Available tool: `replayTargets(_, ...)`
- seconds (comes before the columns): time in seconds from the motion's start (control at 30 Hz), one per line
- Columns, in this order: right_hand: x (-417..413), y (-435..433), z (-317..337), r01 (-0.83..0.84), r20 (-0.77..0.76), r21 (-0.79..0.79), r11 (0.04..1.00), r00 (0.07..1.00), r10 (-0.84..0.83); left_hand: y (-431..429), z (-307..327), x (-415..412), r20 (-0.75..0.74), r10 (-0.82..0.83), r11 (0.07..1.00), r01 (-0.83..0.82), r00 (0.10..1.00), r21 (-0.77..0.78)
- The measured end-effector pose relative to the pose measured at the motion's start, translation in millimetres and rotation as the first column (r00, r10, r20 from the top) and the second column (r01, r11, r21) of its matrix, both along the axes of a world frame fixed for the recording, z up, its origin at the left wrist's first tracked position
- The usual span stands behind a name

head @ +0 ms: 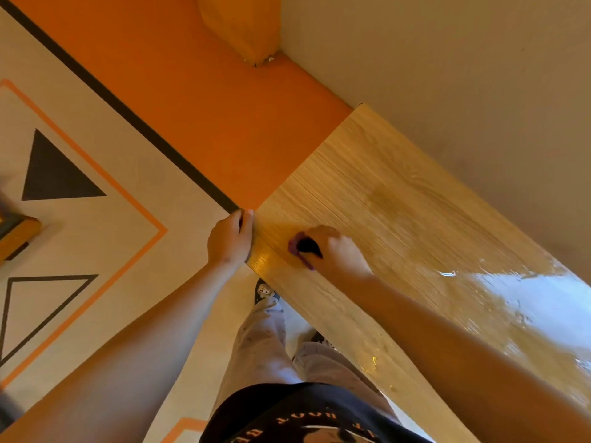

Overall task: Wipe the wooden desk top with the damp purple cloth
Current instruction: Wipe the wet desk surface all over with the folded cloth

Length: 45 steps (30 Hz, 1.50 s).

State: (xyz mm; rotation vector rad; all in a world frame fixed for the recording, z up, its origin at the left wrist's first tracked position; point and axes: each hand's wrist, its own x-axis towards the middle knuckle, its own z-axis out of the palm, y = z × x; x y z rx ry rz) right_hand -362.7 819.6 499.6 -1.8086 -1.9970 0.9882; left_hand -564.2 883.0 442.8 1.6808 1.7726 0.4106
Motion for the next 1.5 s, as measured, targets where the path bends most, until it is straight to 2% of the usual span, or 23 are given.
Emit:
replayTargets(0.1,40.6,28.1,0.2,0.214,0.051,0.009,0.977,0.975,-0.215,7.7,4.6,1.9,-0.018,-0.004,0.999,0.004,1.000,0.032)
replayTargets(0.2,44.2,31.6,-7.7,0.317,0.119,0.042,0.947,0.940,-0.320,20.2,12.4,13.8,-0.052,-0.032,0.998,0.035,0.998,0.047)
replayTargets(0.27,19.8,9.9,-11.8,0.263,0.097,0.028,0.964,0.959,-0.265,28.6,16.1,25.4,-0.054,-0.082,0.995,0.085,0.995,0.058)
replayTargets(0.37,-18.8,-33.0,-9.7,0.018,0.018,0.004,1.000,1.000,-0.018,36.9,18.1,43.2,-0.107,-0.147,0.986,0.155,0.983,0.066)
replayTargets(0.43,-20.9,-46.6,-11.2,-0.100,0.025,0.000,0.995,0.995,0.100,37.8,17.0,51.6,-0.168,-0.151,0.985,0.162,0.974,0.053)
replayTargets(0.5,-7.3,-40.8,-10.2,-0.141,0.050,0.012,0.990,0.989,0.140,34.7,14.2,53.6,-0.210,-0.156,0.982,0.175,0.965,0.074)
replayTargets(0.67,52.4,17.4,-9.2,0.087,0.093,0.064,0.994,0.991,-0.092,33.3,10.0,53.2,-0.231,-0.168,0.974,0.198,0.958,0.110)
replayTargets(0.87,114.3,90.2,-13.9,0.342,0.231,0.112,0.933,0.904,-0.360,33.7,4.9,53.4,-0.258,-0.145,0.973,0.185,0.955,0.136)
replayTargets(0.97,89.4,75.4,-13.8,0.320,0.185,0.096,0.943,0.925,-0.333,33.5,7.8,53.1,-0.262,-0.157,0.972,0.196,0.952,0.130)
replayTargets(1.07,37.1,37.3,-15.4,0.154,0.079,0.016,0.988,0.985,-0.155,34.0,9.3,54.4,-0.267,-0.163,0.973,0.199,0.950,0.114)
replayTargets(1.17,-3.2,11.2,-8.4,-0.003,0.029,0.016,1.000,1.000,0.003,33.4,8.8,55.9,-0.269,-0.134,0.974,0.177,0.954,0.143)
replayTargets(1.23,-1.5,12.6,-5.6,-0.048,-0.004,0.000,0.999,0.999,0.048,33.8,7.3,56.0,-0.261,-0.134,0.971,0.179,0.956,0.157)
replayTargets(1.3,16.4,25.7,-5.0,-0.028,-0.034,-0.015,1.000,0.999,0.027,34.6,6.9,55.3,-0.263,-0.145,0.972,0.187,0.954,0.141)
replayTargets(1.4,61.3,56.1,-6.8,0.129,-0.023,0.020,0.991,0.991,-0.129,34.1,7.7,54.3,-0.255,-0.150,0.974,0.187,0.955,0.130)
replayTargets(1.5,113.2,88.8,-5.7,0.265,0.113,0.092,0.960,0.955,-0.274,33.8,6.5,54.8,-0.280,-0.131,0.973,0.177,0.951,0.146)
